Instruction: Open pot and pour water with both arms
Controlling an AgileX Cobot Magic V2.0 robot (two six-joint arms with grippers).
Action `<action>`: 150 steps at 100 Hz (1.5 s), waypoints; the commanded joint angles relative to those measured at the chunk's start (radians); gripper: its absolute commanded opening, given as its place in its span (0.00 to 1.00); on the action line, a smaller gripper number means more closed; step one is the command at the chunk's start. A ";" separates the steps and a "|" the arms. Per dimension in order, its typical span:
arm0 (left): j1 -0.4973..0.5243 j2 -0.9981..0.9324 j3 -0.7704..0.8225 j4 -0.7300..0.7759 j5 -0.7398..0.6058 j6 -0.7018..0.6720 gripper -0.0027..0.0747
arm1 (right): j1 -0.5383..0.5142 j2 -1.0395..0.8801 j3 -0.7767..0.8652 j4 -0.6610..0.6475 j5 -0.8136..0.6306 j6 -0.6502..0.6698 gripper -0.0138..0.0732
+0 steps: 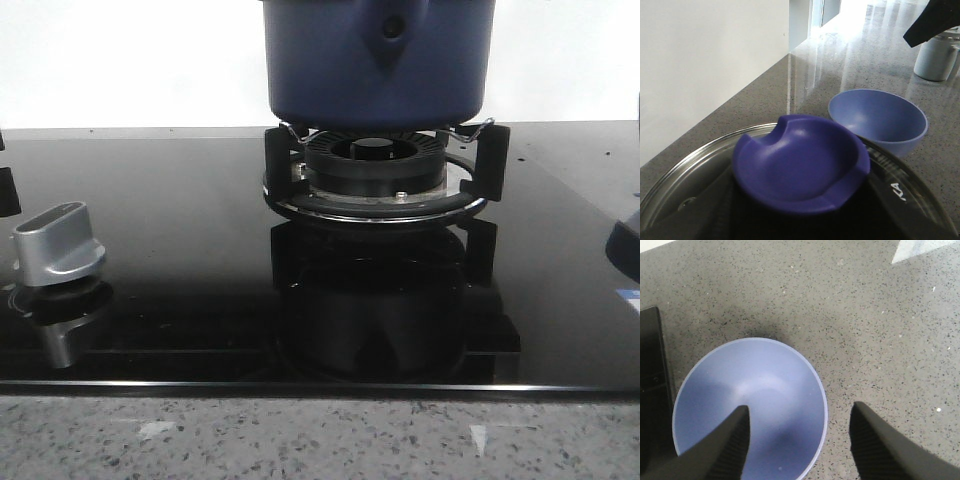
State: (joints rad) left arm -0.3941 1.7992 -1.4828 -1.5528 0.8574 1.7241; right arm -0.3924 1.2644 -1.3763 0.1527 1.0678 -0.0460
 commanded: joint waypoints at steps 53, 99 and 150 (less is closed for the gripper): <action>-0.009 -0.049 -0.032 -0.075 0.043 0.000 0.62 | -0.004 -0.029 -0.034 0.009 -0.048 -0.001 0.61; 0.101 -0.214 -0.032 -0.119 0.152 -0.002 0.82 | -0.004 -0.029 -0.034 0.022 -0.044 -0.001 0.61; 0.371 -0.512 -0.032 -0.092 0.152 -0.250 0.31 | -0.003 -0.040 -0.029 0.613 -0.055 -0.327 0.19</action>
State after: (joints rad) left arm -0.0637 1.3485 -1.4847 -1.5946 1.0025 1.5338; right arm -0.3924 1.2638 -1.3763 0.5622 1.0678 -0.2581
